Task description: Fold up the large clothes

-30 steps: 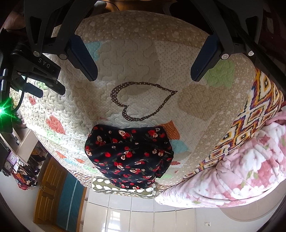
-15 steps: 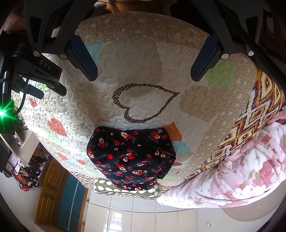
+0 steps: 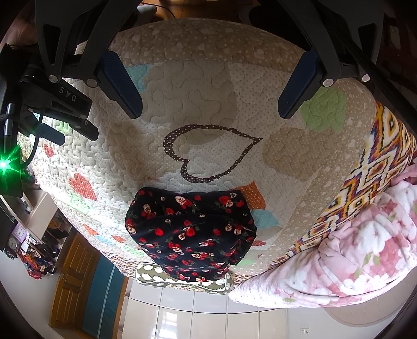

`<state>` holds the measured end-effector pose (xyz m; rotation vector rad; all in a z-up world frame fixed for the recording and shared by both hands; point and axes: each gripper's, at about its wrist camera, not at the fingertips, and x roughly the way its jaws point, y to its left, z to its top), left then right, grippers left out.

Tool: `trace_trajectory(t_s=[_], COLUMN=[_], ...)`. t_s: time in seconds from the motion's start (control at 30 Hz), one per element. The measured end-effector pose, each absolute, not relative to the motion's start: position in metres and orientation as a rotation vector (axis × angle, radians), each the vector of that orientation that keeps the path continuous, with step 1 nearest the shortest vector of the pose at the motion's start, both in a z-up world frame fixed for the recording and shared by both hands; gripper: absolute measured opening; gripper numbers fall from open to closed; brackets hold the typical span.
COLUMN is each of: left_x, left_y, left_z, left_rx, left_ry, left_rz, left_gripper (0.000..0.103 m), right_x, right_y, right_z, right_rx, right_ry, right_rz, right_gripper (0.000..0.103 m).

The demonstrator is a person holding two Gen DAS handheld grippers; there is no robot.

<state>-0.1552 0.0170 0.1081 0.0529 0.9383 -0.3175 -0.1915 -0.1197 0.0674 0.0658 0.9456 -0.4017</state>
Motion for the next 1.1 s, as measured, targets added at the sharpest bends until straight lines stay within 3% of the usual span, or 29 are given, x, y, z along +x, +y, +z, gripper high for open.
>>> trace_trajectory(t_s=[1.1], left_x=[-0.156], left_y=[0.02], left_z=[0.095], left_rx=[0.06], left_ry=[0.97], left_rz=[-0.333], left_gripper=[0.103], right_x=[-0.192], right_y=[-0.121], right_z=[0.06], right_rx=[0.066], right_ry=[0.961], right_rz=[-0.393], right_gripper=[0.076])
